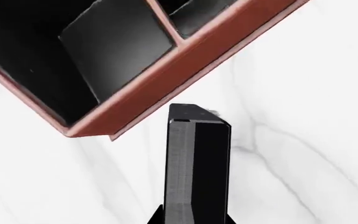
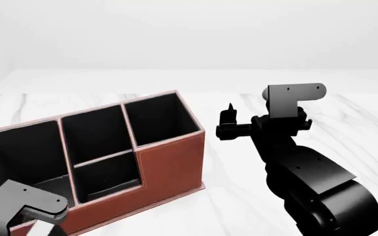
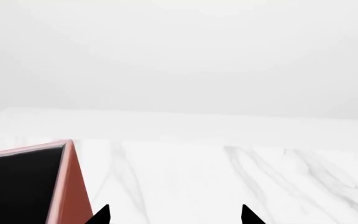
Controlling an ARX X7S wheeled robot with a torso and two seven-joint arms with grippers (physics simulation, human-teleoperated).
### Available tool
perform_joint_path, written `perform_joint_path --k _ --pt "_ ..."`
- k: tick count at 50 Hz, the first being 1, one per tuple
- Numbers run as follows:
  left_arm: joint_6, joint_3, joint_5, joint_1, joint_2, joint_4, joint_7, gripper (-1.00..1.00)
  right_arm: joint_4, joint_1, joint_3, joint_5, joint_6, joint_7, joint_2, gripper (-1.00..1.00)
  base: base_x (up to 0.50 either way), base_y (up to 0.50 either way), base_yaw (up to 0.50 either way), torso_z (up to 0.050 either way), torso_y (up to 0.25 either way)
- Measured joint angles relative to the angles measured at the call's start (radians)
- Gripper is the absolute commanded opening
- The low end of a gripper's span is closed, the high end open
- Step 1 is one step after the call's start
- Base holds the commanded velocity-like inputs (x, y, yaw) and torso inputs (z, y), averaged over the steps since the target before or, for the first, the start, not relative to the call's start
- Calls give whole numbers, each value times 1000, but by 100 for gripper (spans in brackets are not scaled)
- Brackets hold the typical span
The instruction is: Pick up the book and place it in the front compartment of the caddy.
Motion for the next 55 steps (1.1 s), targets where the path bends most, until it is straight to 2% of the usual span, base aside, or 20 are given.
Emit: perform_joint_path --k 6,13,28,32,40,55 --pt "-47 33 -95 -147 44 -24 -92 -100 -3 3 0 5 3 4 1 100 0 0 0 0 0" --pt "-96 179 -172 -392 103 -70 -147 -100 1 4 -4 7 0 7 1 100 0 0 0 0 1" --pt "-324 359 -174 -821 320 -326 -135 -100 21 13 -9 12 -8 11 1 100 0 0 0 0 1" --pt "-376 426 -88 -941 384 -383 -16 -100 28 17 -11 13 -10 12 1 100 0 0 0 0 0" --pt "-433 561 206 -1126 495 -442 343 -100 40 26 -12 15 -12 16 1 100 0 0 0 0 1" --pt "-436 719 865 -1237 627 -460 1087 -100 77 43 -14 12 -22 32 -7 100 0 0 0 0 1"
